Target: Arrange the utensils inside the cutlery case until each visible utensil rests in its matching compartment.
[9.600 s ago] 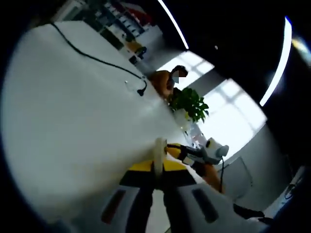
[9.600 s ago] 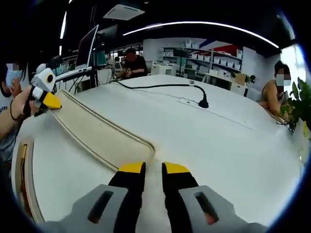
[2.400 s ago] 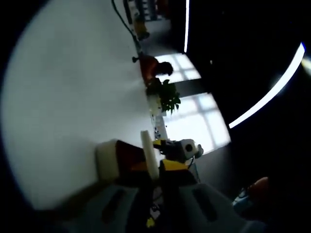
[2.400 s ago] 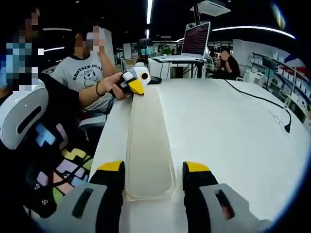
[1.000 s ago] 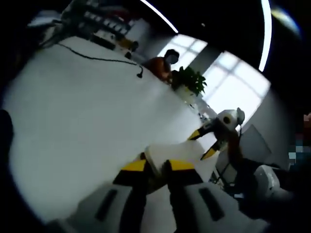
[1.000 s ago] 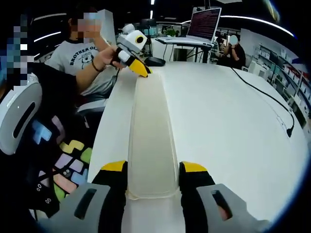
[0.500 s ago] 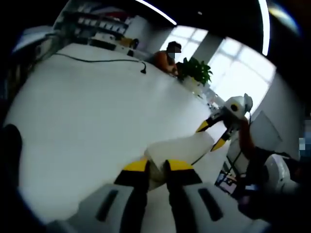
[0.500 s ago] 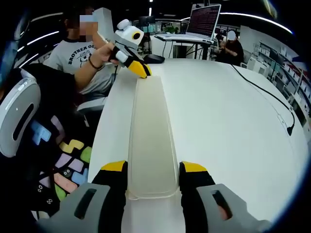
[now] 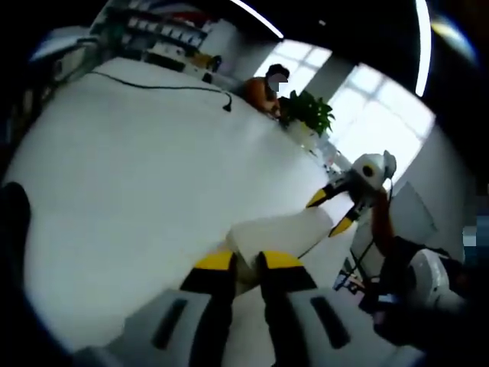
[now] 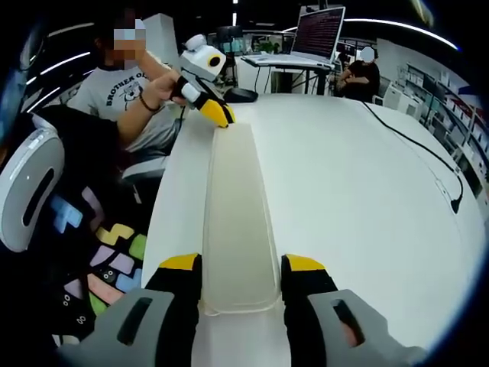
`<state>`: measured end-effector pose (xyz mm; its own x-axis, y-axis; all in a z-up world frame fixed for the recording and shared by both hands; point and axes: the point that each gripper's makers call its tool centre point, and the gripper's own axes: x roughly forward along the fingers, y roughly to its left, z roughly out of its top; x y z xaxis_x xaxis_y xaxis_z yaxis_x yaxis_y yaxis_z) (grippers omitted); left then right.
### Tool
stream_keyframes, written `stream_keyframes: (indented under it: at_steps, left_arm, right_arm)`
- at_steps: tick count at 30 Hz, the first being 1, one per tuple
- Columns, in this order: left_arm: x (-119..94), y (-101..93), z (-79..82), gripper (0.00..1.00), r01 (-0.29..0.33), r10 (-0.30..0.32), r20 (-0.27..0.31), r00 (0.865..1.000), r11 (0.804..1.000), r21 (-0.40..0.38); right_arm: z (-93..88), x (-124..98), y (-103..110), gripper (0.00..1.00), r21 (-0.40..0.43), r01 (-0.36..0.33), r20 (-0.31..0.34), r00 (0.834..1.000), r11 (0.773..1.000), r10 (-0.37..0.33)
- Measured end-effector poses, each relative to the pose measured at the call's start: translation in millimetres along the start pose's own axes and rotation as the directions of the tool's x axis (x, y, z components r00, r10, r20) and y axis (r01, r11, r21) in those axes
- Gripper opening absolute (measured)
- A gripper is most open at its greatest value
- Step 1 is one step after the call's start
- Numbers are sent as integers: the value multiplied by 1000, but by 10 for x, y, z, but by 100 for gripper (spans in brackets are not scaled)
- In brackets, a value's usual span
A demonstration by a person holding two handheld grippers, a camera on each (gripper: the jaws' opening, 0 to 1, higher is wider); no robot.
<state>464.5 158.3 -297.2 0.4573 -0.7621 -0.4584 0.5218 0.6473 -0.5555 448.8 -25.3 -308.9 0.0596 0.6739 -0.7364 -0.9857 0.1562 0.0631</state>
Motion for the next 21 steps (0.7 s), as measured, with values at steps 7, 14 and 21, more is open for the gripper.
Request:
stream_keyframes:
  at_steps: [7, 14, 21]
  left_arm:
    - [9, -19, -9, 13, 5, -5, 4, 1000, 1000, -7]
    - [19, -43, -9, 13, 7, -7, 5, 1000, 1000, 21]
    - [27, -204, 41, 30, 16, -17, -1, 1000, 978, 207]
  right_arm:
    - [-1, -10, -8, 41, 5, 6, 4, 1000, 1000, -6]
    - [0, -1, -4, 40, 16, -4, -19, 1000, 1000, 4]
    - [7, -32, 5, 40, 30, 8, -32, 999, 1000, -7]
